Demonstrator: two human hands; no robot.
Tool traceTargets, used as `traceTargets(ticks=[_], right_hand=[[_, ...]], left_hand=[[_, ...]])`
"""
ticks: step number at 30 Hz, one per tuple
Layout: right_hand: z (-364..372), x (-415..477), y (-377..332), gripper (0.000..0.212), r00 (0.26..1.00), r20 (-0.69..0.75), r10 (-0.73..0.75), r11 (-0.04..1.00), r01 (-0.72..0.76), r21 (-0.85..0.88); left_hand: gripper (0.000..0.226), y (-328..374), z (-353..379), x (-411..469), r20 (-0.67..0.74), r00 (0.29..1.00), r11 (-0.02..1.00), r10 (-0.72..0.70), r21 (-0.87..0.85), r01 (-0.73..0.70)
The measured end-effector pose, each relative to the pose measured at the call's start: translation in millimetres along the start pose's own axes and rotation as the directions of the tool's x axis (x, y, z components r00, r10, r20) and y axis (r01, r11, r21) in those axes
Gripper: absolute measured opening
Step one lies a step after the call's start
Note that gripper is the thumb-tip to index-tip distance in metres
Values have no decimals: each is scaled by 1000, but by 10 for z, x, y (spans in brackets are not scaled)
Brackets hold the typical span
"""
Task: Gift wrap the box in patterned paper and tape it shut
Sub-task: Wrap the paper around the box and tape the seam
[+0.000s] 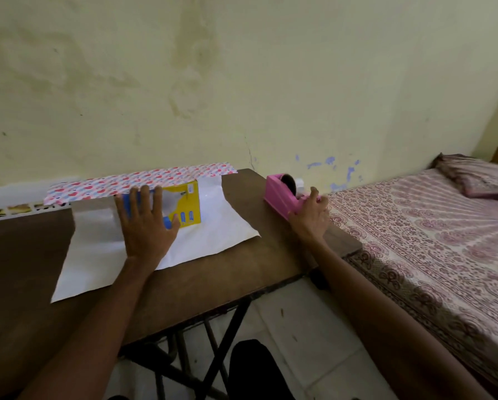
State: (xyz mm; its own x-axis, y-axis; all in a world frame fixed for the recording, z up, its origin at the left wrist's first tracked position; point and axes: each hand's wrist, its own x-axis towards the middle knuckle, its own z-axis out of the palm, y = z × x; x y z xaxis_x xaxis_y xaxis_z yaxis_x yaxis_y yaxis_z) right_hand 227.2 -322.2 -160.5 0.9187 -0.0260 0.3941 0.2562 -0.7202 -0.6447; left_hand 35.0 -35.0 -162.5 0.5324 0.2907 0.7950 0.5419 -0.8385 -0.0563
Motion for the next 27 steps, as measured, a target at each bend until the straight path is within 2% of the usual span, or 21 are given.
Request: traceTargets(ticks=[6,12,17,20,24,26,27], right_hand=[[-111,31,59,56,998,21,-64,996,63,65],[26,-99,-325,60,992,45,-115,991,112,71],[299,-211,-590,64,994,88,-61,989,48,137],[351,-169,-629,68,993,117,-33,995,21,99],[240,48,-659,66,951,307,19,995,-48,88],[125,204,-698,62,895,438,81,974,-165,158],[73,293,-734,64,846,518,122,938,-269,218]], left_hand=[[75,-4,-4,11,28,999,1000,-18,-3,18],[75,-4,-8,18,45,999,1000,-24,0,24],[75,-24,-28,-3,25,1000,1000,-2,9,1],[76,-38,-21,11,23,1000,1000,-5,17,5],[75,-32,-3,26,18,1000,1000,-13,18,12],[73,-25,13,31,1,1000,1000,-11,15,11],[73,-33,16,30,-8,1000,1000,-12,15,12]])
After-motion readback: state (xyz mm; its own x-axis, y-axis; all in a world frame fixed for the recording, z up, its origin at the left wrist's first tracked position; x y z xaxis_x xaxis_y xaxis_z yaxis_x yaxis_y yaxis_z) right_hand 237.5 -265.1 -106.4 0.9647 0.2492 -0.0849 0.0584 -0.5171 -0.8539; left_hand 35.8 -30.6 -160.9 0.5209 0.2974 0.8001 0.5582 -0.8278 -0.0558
